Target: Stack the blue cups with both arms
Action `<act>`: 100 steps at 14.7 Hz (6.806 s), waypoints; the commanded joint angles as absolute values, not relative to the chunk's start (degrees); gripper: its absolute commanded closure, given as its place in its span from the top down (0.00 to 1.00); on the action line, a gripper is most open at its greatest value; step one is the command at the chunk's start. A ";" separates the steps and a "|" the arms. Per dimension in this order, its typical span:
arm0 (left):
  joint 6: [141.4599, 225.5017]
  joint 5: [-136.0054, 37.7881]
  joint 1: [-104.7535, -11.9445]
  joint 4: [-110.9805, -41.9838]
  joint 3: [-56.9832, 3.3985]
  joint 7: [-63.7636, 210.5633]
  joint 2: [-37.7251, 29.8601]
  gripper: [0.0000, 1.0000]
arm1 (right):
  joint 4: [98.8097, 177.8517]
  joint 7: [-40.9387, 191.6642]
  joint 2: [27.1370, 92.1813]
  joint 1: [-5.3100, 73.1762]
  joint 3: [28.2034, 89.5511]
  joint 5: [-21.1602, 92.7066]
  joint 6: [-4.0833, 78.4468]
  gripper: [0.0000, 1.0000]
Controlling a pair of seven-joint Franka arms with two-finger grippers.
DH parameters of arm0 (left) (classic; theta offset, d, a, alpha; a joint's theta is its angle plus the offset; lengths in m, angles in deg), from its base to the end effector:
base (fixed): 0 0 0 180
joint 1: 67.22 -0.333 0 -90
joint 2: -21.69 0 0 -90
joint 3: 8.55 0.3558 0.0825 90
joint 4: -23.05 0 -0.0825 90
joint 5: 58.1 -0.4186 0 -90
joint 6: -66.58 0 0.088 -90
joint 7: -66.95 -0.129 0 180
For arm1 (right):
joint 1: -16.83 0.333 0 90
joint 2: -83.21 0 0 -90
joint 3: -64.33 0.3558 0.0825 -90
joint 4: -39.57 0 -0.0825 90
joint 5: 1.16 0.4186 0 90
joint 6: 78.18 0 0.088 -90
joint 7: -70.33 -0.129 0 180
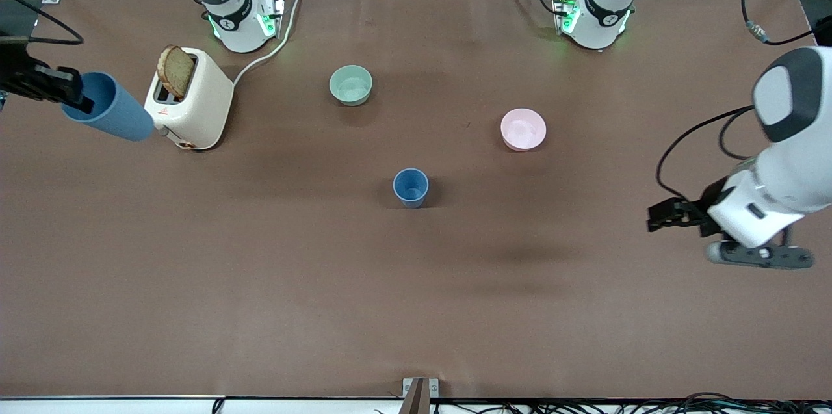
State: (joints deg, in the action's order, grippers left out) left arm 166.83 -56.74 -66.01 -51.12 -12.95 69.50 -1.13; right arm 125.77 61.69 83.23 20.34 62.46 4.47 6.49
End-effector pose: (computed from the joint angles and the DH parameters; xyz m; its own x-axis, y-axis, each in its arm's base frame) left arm 0.7318 -0.0640 0.5369 0.9976 -0.0414 0.0553 -0.0445 -0.9975 0.0558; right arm 0.5785 0.0300 0.6684 0.9929 -0.1121 -0.0403 -0.1155 -0.9890 -0.0929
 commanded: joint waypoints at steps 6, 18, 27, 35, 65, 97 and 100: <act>161.42 -55.90 -61.16 -52.71 -0.38 73.45 6.82 1.00 | 126.76 33.17 72.59 41.51 62.13 5.61 22.09 0.00; 165.10 -55.73 -61.33 -62.99 -3.11 72.14 15.80 1.00 | 137.22 22.78 63.35 55.15 62.13 7.89 43.73 0.00; 162.91 -56.08 -61.25 -62.90 -3.02 69.85 16.15 1.00 | 137.22 21.11 58.87 57.88 62.04 11.14 50.93 0.00; 161.24 -56.43 -60.90 -62.11 -3.02 70.82 15.98 1.00 | 137.13 21.11 56.76 58.76 62.04 11.14 52.87 0.21; 157.22 -56.69 -62.74 -60.27 -5.57 70.29 16.68 1.00 | 117.73 63.21 83.92 16.39 60.37 -2.48 1.22 1.00; 156.67 -57.22 -62.57 -60.09 -5.83 70.90 16.24 1.00 | 120.17 73.32 83.83 17.10 61.87 -2.30 2.33 1.00; 156.50 -57.22 -62.57 -60.09 -5.83 70.73 16.24 1.00 | 120.17 74.80 83.91 16.75 61.87 -2.30 2.16 1.00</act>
